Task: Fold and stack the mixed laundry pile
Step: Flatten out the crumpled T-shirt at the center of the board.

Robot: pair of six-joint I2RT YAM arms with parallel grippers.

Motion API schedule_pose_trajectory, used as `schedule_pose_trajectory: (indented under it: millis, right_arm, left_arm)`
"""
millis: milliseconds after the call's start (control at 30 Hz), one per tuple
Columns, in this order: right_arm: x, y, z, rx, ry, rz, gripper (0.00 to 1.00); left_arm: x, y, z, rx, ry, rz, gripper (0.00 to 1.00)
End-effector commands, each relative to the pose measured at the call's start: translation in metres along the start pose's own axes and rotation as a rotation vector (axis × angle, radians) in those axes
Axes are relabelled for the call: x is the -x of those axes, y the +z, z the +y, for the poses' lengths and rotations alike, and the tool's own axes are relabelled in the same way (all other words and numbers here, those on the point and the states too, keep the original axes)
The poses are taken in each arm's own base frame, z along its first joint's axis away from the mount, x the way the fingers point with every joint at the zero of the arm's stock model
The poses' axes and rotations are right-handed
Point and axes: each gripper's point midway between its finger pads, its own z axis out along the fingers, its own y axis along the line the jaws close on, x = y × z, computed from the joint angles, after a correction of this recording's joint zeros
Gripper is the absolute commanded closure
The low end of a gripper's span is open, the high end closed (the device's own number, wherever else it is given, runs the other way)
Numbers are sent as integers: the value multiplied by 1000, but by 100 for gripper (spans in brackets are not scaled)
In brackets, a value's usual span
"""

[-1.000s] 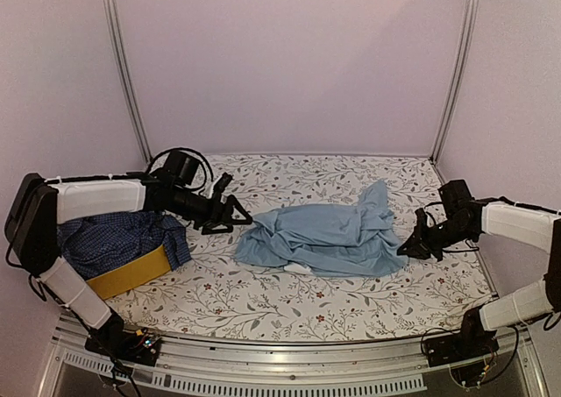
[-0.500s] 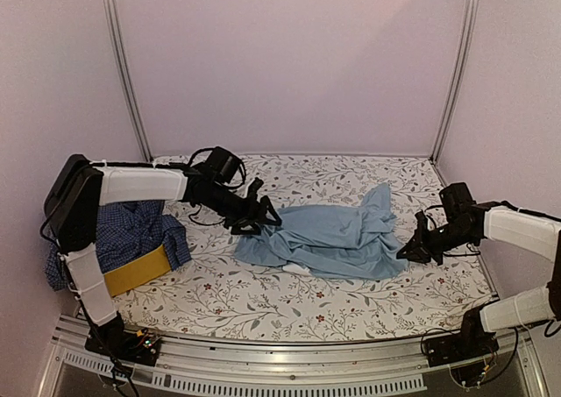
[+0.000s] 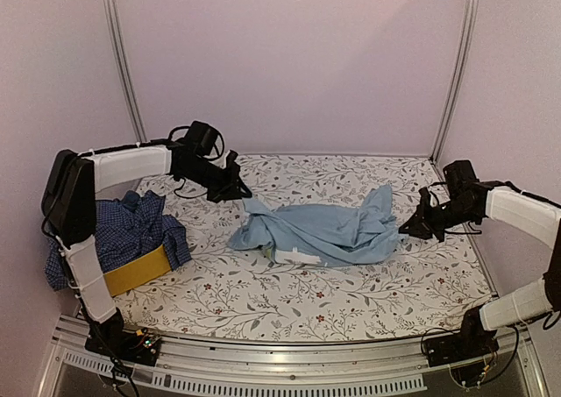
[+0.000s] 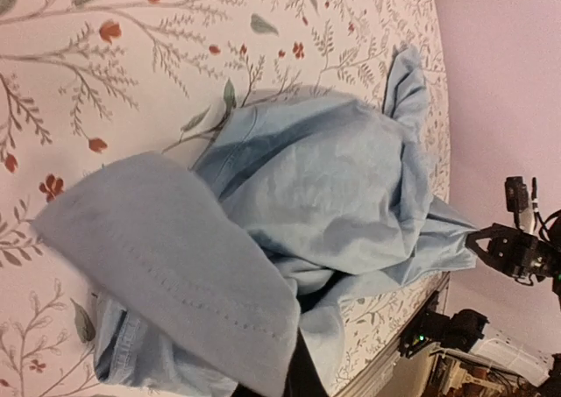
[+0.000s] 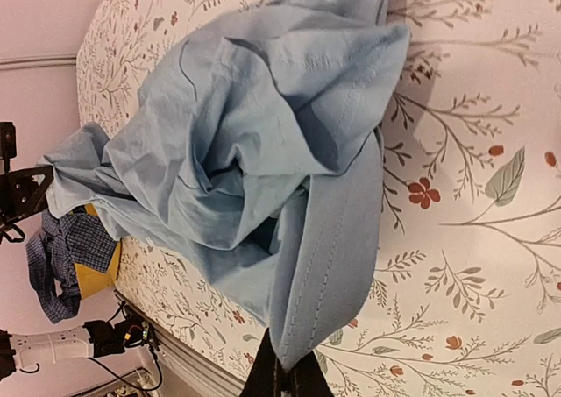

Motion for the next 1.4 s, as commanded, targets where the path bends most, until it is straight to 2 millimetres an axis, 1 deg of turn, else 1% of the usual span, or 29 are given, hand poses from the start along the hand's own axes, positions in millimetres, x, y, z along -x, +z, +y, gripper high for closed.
schedule_pose_trajectory:
  millis: [0, 67, 100, 133, 167, 233, 300, 333, 367, 400, 433, 467, 533, 600, 633, 667, 767, 867, 933, 967, 1033, 1067, 1167, 1233, 1267, 1300, 1367]
  right_arm:
    - [77, -44, 40, 31, -90, -183, 100]
    - [105, -68, 61, 42, -128, -237, 100]
    - [115, -75, 68, 38, -151, -248, 100]
    - [123, -82, 75, 35, -167, -260, 100]
    - [127, -86, 80, 32, -181, -259, 100]
    - [126, -85, 81, 36, -188, -240, 100]
    - [111, -75, 71, 41, -168, -197, 100]
    - [99, -70, 64, 48, -149, -175, 100]
    - [81, -56, 48, 47, -111, -125, 100]
    - [67, -51, 40, 57, -87, -104, 100]
    - [53, -45, 33, 66, -56, -78, 100]
    - [42, -48, 34, 89, -55, -76, 100]
    - [30, -56, 40, 128, -56, -86, 100]
    - [24, -78, 62, 197, -81, -128, 100]
    - [24, -90, 75, 228, -108, -157, 100]
    - [24, -106, 91, 268, -135, -194, 100]
    - [27, -150, 133, 360, -214, -281, 100]
    - [32, -189, 171, 433, -302, -355, 100]
    - [36, -214, 197, 485, -360, -397, 100]
    - [37, -225, 209, 509, -387, -415, 100]
    - [39, -251, 237, 561, -459, -457, 100]
    - [36, -270, 254, 593, -510, -490, 100]
    - [31, -309, 293, 666, -614, -534, 100]
    - [28, -328, 309, 702, -650, -562, 100]
    - [31, -331, 312, 703, -645, -574, 100]
    - [34, -333, 312, 699, -632, -584, 100]
    - [44, -325, 309, 684, -600, -577, 100]
  left_arm:
    - [75, -86, -66, -128, 181, -258, 100]
    - [91, -113, -86, -160, 235, -322, 100]
    - [95, -123, -93, -168, 247, -342, 100]
    - [96, -130, -93, -163, 244, -354, 100]
    - [94, -135, -92, -164, 241, -355, 100]
    - [82, -138, -85, -160, 231, -346, 100]
    - [58, -140, -74, -160, 224, -330, 100]
    - [45, -138, -64, -154, 202, -315, 100]
    - [29, -134, -54, -158, 178, -284, 100]
    - [9, -126, -41, -162, 147, -237, 100]
    - [-6, -126, -38, -173, 130, -213, 100]
    - [-20, -127, -39, -203, 123, -189, 100]
    - [-38, -142, -51, -246, 142, -208, 100]
    - [-49, -164, -70, -282, 202, -257, 100]
    - [-51, -176, -78, -291, 225, -289, 100]
    - [-52, -189, -85, -299, 239, -326, 100]
    - [-49, -230, -110, -328, 284, -442, 100]
    - [-42, -269, -137, -365, 306, -567, 100]
    - [-39, -294, -162, -438, 330, -631, 100]
    - [-37, -310, -178, -478, 348, -661, 100]
    - [-35, -332, -204, -536, 376, -698, 100]
    - [-34, -344, -217, -559, 392, -719, 100]
    - [-36, -372, -256, -627, 439, -762, 100]
    - [-37, -382, -272, -658, 439, -780, 100]
    - [-36, -386, -275, -666, 433, -794, 100]
    - [-34, -389, -275, -663, 425, -811, 100]
    - [-24, -386, -265, -615, 380, -854, 100]
